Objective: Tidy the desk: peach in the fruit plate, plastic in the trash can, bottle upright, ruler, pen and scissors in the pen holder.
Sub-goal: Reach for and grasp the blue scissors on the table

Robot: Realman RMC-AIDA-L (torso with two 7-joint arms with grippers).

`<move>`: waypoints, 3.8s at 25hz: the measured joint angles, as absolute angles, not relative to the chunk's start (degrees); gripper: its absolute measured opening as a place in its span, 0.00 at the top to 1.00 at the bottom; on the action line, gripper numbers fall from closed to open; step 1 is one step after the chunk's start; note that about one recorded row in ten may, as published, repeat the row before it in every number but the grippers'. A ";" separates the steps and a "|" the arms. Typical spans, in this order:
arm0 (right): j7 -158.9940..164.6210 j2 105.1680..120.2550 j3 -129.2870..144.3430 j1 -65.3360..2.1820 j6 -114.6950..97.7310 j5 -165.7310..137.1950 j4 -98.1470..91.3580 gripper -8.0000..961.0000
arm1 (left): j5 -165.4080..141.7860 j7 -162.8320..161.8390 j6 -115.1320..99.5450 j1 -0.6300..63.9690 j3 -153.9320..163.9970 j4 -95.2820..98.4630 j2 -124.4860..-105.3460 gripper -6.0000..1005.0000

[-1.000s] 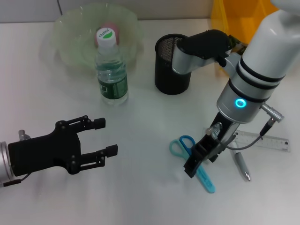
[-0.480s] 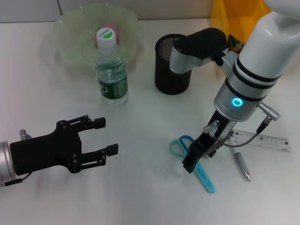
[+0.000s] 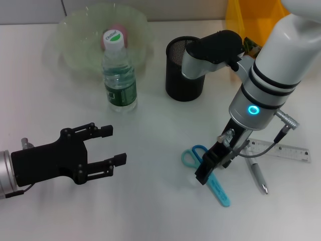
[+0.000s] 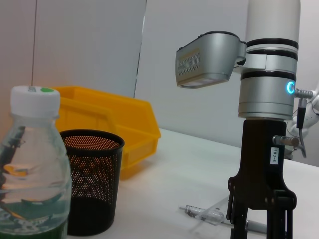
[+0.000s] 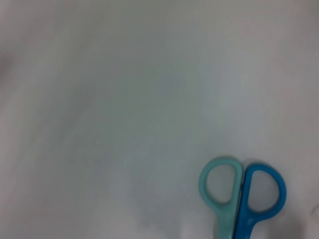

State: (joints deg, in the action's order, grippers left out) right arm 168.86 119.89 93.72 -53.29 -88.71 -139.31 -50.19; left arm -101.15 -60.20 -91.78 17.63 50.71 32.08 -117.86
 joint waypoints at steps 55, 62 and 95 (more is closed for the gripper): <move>169.37 119.88 93.74 -54.65 -86.30 -139.82 -49.63 0.25 | -100.94 -57.92 -87.01 18.02 49.92 32.53 -117.86 0.25; 169.37 119.88 93.70 -54.44 -86.71 -139.54 -49.57 0.25 | -101.10 -57.92 -86.74 18.02 49.92 32.52 -117.86 0.25; 169.31 119.88 97.04 -54.57 -86.53 -138.13 -49.48 0.26 | -101.13 -57.92 -86.05 18.05 49.92 32.35 -117.86 0.25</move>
